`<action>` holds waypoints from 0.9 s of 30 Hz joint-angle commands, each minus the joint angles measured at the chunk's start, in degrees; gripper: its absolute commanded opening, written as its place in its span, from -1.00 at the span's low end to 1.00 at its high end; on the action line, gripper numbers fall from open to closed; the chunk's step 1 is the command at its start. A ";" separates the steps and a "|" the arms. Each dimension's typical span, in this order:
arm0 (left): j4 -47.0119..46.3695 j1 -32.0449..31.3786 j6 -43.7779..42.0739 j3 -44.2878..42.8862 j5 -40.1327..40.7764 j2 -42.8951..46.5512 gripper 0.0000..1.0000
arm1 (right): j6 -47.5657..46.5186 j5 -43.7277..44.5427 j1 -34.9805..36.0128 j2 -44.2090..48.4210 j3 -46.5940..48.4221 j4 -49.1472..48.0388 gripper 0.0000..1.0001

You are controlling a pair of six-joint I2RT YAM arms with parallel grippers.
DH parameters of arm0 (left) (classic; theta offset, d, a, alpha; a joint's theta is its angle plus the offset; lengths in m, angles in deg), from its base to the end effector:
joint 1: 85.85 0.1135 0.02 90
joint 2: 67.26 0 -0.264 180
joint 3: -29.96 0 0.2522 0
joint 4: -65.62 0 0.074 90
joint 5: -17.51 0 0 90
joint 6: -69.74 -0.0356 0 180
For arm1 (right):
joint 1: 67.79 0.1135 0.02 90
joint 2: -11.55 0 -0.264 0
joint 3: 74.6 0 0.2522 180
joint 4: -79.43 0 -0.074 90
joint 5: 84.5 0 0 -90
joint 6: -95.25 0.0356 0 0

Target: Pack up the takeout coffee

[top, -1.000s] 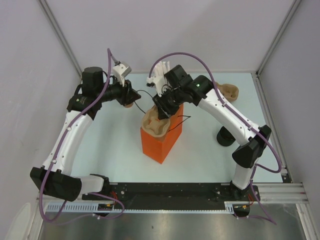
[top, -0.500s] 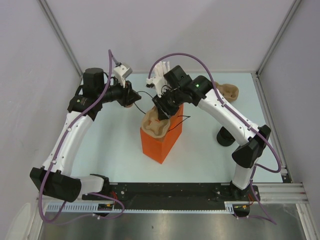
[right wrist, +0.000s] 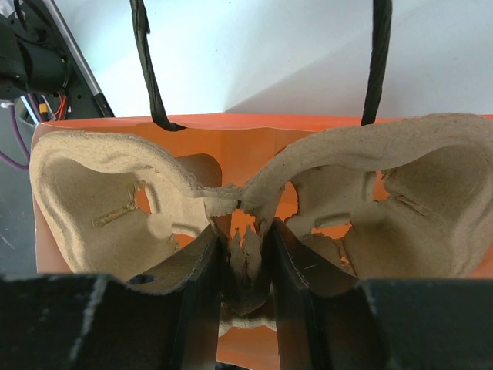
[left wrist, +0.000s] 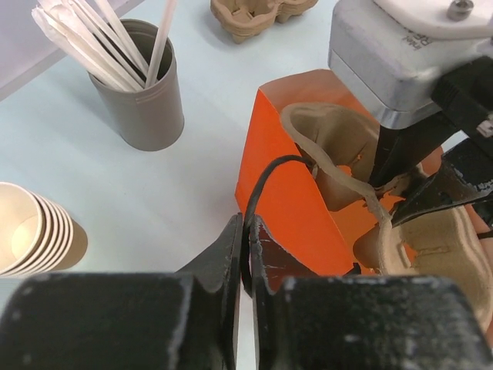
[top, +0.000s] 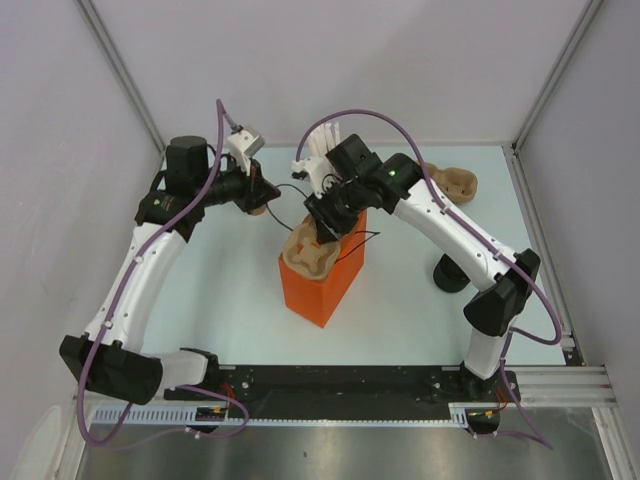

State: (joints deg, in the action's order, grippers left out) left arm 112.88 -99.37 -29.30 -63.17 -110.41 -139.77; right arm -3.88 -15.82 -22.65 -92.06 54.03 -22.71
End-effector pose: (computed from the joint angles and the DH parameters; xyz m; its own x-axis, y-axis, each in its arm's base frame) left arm 0.2554 -0.0839 0.4083 -0.3176 0.2039 -0.9260 0.7781 0.6142 -0.1317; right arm 0.2556 0.2752 0.3913 -0.4257 -0.6373 -0.6424 -0.8941 0.4054 0.1902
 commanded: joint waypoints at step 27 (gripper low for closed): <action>-10.03 -1.25 2.88 5.46 10.66 9.05 -1.00 | -1.24 3.13 -0.06 2.54 -1.40 1.56 -0.34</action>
State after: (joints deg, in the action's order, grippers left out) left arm 107.30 -100.27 -28.21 -57.77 -104.04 -132.84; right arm -3.90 -14.21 -22.95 -92.02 52.23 -22.26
